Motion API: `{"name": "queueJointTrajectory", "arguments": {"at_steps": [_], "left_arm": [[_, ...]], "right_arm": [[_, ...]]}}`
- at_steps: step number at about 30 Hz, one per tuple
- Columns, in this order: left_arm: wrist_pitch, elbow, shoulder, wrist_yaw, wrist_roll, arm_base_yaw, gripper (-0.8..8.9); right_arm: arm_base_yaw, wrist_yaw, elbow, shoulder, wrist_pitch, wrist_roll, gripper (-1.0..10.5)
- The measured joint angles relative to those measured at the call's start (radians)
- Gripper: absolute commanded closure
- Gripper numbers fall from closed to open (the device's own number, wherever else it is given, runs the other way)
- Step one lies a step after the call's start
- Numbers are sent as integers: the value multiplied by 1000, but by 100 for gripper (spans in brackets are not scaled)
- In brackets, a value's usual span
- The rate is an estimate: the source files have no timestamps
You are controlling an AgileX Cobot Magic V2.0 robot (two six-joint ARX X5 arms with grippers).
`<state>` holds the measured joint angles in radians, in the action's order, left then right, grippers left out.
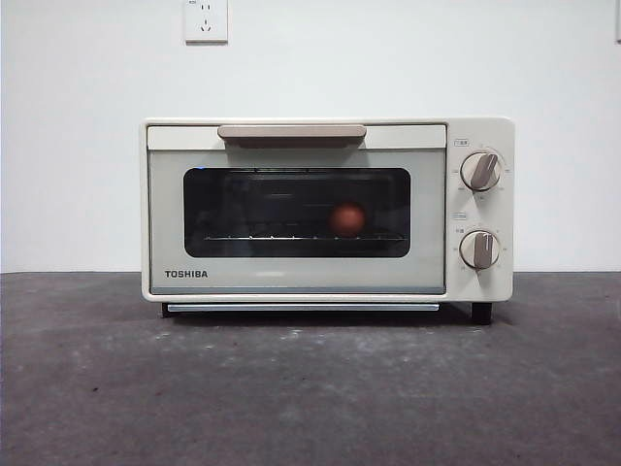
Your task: Eggoven
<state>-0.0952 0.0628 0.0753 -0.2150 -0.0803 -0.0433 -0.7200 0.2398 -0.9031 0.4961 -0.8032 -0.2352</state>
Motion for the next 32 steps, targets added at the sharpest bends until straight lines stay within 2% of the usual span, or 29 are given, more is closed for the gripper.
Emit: {"name": "queueJointTrajectory", "arguments": {"at_steps": [8,18,32], "left_arm": [[-73,-32,-72,7,6,-2,806],[-73,-32,-71,8,37,-2,806],[-72,-32,-71,8,39,-2,806]], "right_arm": [[0,0,0,0,0,0,941],[0,0,0,0,0,0,941],[0,0,0,0,0,0,941]]}}
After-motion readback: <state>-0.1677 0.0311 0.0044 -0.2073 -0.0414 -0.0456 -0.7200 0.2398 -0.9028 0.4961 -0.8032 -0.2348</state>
